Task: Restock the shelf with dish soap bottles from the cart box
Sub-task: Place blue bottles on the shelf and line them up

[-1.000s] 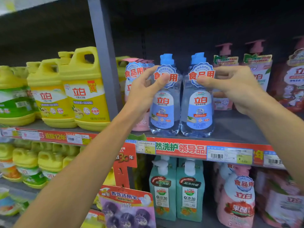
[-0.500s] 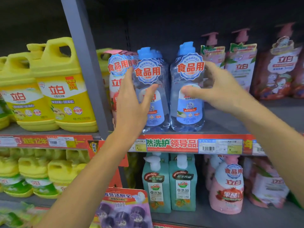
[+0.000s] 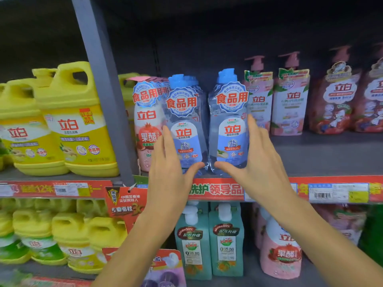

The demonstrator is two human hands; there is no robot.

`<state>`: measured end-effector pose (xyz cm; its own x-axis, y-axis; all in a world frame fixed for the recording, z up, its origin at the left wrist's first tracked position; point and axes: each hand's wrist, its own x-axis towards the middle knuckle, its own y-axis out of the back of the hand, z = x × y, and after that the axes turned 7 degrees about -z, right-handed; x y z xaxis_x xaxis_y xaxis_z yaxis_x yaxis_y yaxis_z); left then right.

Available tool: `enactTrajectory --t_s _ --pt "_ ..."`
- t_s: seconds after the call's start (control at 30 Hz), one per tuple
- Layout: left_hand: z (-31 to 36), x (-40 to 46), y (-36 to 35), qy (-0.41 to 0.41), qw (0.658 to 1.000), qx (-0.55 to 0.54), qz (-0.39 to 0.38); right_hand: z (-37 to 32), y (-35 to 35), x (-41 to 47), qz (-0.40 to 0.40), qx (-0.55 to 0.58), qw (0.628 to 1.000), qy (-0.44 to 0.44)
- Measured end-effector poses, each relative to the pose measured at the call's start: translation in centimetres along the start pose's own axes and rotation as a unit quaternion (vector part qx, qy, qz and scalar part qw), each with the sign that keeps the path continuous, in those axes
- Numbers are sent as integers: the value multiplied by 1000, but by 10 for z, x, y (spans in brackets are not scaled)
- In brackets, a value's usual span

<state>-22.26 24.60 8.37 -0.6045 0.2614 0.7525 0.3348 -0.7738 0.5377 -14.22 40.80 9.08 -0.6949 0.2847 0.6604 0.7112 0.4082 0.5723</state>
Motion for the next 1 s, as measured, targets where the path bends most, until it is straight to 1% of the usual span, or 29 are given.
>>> enactTrajectory --t_s 0.27,0.37,0.53,0.67,0.77,0.9,1.0 --pt "10 3 4 18 996 81 -15 5 -5 -9 10 10 1000 1" --pt "14 6 6 14 994 107 -29 5 -6 -9 11 9 1000 1" --pt "15 14 4 14 994 98 -46 7 -5 -8 15 0 1000 -4" --pt "12 13 -2 22 995 89 -40 8 -2 -6 9 1 1000 -7" --pt "14 12 -4 20 993 108 -40 8 -1 -5 4 9 1000 -10" --pt "16 15 -4 27 986 165 -28 9 -1 -5 6 20 1000 -8" --pt "16 18 -6 42 983 176 -38 9 0 -6 9 36 999 -2"
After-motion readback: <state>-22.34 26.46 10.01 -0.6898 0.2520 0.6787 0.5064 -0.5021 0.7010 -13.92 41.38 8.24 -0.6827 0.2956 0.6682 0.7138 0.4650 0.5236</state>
